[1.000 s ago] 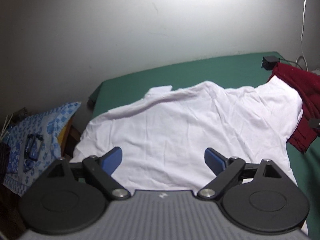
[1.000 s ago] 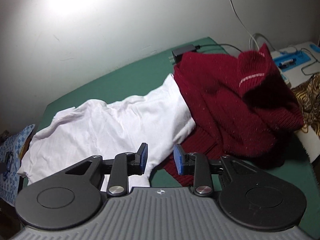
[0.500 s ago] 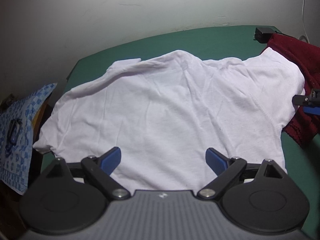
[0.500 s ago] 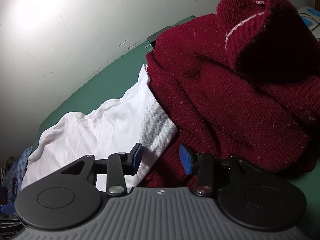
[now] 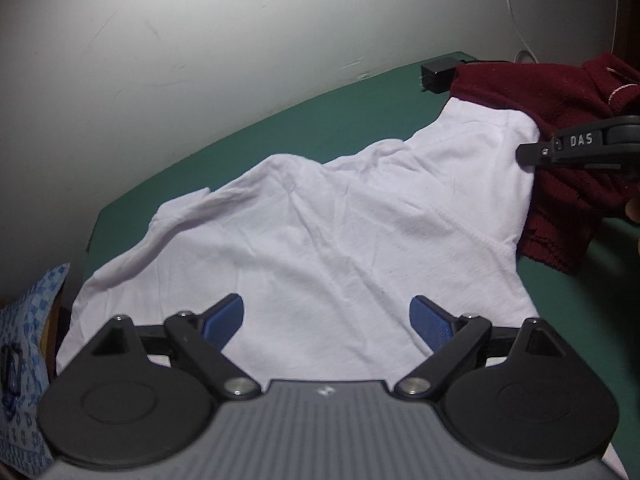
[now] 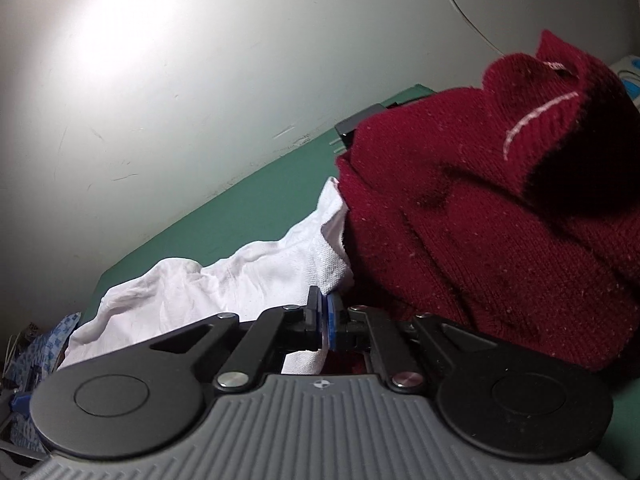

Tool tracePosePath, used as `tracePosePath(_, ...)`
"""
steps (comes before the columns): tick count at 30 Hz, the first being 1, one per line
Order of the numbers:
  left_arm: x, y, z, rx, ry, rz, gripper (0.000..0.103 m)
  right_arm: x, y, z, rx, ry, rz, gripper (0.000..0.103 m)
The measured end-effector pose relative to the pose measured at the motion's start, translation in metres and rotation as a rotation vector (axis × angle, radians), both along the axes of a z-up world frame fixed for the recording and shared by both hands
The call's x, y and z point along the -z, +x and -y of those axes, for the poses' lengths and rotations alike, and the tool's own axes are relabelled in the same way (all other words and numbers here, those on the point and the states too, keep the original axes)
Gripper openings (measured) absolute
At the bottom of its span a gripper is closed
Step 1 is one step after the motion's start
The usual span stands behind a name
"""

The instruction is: Fold clothes

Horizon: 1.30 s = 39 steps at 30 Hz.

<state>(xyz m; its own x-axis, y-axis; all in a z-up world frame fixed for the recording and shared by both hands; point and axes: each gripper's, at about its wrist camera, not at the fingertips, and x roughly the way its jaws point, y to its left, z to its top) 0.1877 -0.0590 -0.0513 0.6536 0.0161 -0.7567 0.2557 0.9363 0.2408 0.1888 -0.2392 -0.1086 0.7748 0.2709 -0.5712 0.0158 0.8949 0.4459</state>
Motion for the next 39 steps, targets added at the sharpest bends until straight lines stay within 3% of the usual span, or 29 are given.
tracePosePath(6,0.007,-0.005,0.050,0.164,0.072,0.108,0.091,-0.020,0.005,-0.018,-0.130,-0.066,0.048,0.003)
tracePosePath(10,0.018,0.007,0.072,0.202,0.012,0.100,0.075,-0.032,0.009,-0.023,-0.205,-0.158,0.045,0.003)
tracePosePath(13,0.030,0.020,0.087,0.191,0.008,0.102,0.072,-0.035,0.015,-0.016,-0.225,-0.176,0.018,0.003)
tracePosePath(19,0.048,0.035,0.118,0.228,0.085,0.153,0.070,-0.020,0.025,0.000,-0.207,-0.149,-0.045,0.003)
tracePosePath(22,0.053,0.043,0.127,0.270,0.055,0.119,0.063,-0.016,0.026,0.009,-0.192,-0.105,-0.063,0.010)
tracePosePath(29,0.069,0.060,0.127,0.253,-0.009,0.083,0.054,-0.012,0.026,0.026,-0.159,-0.039,-0.037,0.010)
tracePosePath(32,0.074,0.056,0.128,0.262,-0.001,0.117,0.056,-0.008,0.028,0.026,-0.164,-0.045,-0.037,0.021)
tracePosePath(34,0.077,0.055,0.128,0.261,0.007,0.142,0.062,-0.005,0.030,0.024,-0.171,-0.057,-0.039,0.036)
tracePosePath(37,0.081,0.058,0.119,0.234,-0.001,0.179,0.083,0.000,0.033,0.021,-0.182,-0.074,-0.041,0.041)
tracePosePath(39,0.084,0.064,0.108,0.199,-0.051,0.172,0.098,0.003,0.035,0.020,-0.189,-0.085,-0.043,0.042)
